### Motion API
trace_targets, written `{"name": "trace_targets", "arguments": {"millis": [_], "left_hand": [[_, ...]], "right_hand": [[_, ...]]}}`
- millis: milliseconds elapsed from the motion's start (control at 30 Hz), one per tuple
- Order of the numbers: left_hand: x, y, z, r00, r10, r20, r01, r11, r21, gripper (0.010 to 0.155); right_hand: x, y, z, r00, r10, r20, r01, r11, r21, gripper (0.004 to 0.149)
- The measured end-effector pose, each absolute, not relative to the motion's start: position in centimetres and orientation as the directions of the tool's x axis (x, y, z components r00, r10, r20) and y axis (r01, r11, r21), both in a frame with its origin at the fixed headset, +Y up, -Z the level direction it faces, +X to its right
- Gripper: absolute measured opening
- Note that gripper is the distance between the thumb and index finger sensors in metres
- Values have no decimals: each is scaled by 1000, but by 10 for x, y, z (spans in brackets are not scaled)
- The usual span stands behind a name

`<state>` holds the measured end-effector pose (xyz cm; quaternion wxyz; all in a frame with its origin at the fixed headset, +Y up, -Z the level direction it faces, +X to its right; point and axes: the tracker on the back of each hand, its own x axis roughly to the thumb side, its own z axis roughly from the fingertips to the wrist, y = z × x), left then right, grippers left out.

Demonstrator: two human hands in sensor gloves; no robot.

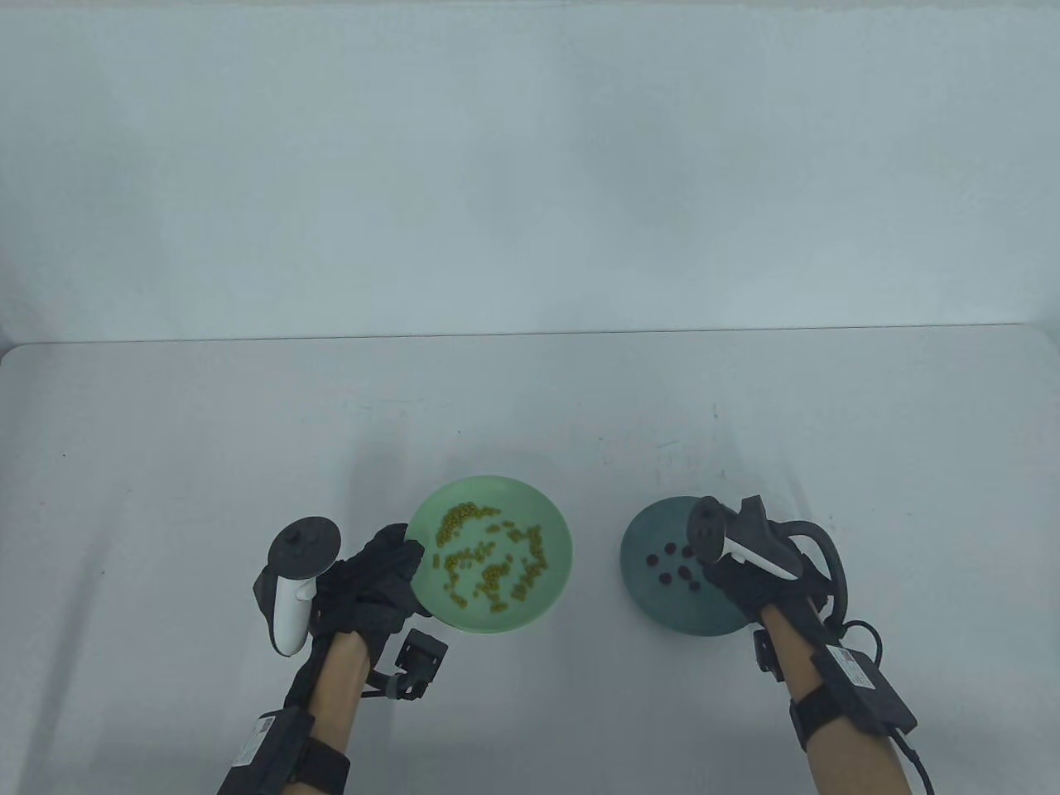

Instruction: Pick cranberries with hand pinch into plate

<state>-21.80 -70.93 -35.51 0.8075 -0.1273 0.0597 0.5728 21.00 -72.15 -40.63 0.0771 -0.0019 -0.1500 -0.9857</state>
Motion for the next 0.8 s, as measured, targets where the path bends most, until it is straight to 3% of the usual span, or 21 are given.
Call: {"name": "trace_targets", "arguments": {"millis": [233,400,567,800], "left_hand": [[-218,-710,-355,339,908,-244,-939,314,-139,53],[-219,-710,-355,335,909,-247,-941,310,-136,53],[-219,-710,-355,327,910,-254,-944,302,-133,53],[-220,-711,-355,319,910,-264,-947,294,-132,53]], "right_hand": [[212,-706,-405,-992,-125,21,126,-959,254,51],[212,-673,-397,-992,-113,52,120,-978,170,54],[206,-639,-370,-986,-97,134,103,-994,42,64],[197,-624,-329,-966,-35,256,17,-997,-70,80]]}}
